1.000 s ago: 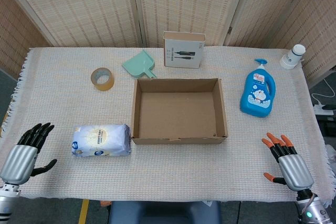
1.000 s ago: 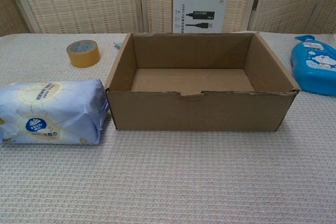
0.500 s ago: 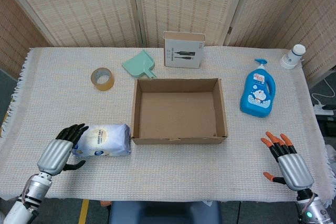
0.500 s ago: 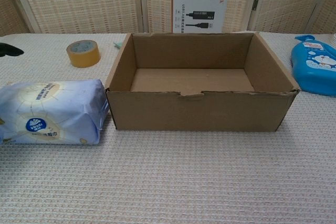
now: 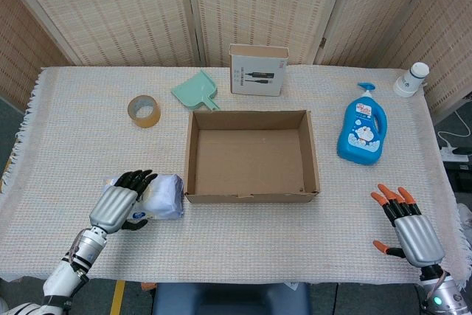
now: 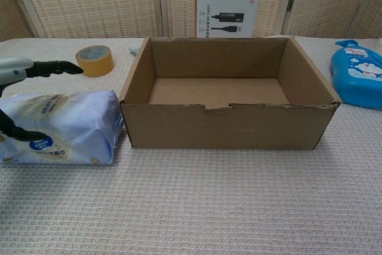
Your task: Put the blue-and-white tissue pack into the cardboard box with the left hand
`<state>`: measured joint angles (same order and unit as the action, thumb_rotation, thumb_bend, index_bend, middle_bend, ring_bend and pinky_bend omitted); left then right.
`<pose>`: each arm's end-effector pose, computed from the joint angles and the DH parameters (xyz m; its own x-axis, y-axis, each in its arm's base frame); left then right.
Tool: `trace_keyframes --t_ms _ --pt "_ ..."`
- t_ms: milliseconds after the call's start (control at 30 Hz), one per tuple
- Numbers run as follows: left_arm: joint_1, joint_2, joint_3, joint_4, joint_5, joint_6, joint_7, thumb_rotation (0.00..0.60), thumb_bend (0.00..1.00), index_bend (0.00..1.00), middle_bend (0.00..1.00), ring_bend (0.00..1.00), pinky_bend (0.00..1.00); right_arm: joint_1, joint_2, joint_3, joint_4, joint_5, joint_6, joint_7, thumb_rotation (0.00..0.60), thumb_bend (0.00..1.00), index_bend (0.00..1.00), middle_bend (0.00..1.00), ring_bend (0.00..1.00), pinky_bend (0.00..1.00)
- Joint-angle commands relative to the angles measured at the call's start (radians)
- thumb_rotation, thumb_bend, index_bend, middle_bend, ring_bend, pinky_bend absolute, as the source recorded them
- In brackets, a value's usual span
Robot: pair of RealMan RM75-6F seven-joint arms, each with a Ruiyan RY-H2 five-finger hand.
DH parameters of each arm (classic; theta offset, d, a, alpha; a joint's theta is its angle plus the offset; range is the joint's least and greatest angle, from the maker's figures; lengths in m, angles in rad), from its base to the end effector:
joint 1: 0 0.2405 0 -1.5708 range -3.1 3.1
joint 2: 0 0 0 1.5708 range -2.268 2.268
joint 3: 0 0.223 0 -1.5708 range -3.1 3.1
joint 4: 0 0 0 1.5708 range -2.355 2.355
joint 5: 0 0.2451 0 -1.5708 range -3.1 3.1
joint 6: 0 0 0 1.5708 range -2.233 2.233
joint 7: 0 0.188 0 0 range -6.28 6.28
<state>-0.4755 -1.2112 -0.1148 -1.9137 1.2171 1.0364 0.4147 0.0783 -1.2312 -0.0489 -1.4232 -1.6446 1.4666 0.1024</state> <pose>-0.1475 0.2893 -0.0025 0.4428 0.3116 0.8407 0.8831 -0.3138 -0.3488 -0.3104 -0.1982 0.0662 0.3889 -0.1291 0.9122 -0.9180 -0.1371 0.3720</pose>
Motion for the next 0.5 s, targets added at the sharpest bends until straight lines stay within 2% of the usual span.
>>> trace_keyframes --t_ms 33,133,200,500 --pt "-0.019 -0.018 -0.006 0.016 -0.024 -0.013 0.019 0.600 0.20 0.00 0.00 0.00 0.06 0.000 0.000 0.001 0.002 0.002 0.001 0.003 0.600 0.00 0.12 0.00 0.00 0.00" --pt "-0.034 -0.031 -0.006 0.033 -0.046 -0.024 0.034 0.600 0.20 0.00 0.00 0.00 0.06 -0.001 0.001 0.002 0.005 0.004 0.002 0.007 0.600 0.00 0.12 0.00 0.00 0.00" --pt "-0.064 -0.062 -0.006 0.091 -0.102 -0.057 0.075 0.600 0.20 0.00 0.00 0.00 0.06 -0.003 0.003 0.005 0.011 0.010 0.004 0.014 0.600 0.00 0.12 0.00 0.00 0.00" --pt "-0.121 -0.097 -0.008 0.169 -0.215 -0.108 0.081 0.600 0.19 0.00 0.00 0.00 0.06 -0.001 0.000 0.006 0.021 0.011 0.003 0.024 0.600 0.00 0.12 0.00 0.00 0.00"
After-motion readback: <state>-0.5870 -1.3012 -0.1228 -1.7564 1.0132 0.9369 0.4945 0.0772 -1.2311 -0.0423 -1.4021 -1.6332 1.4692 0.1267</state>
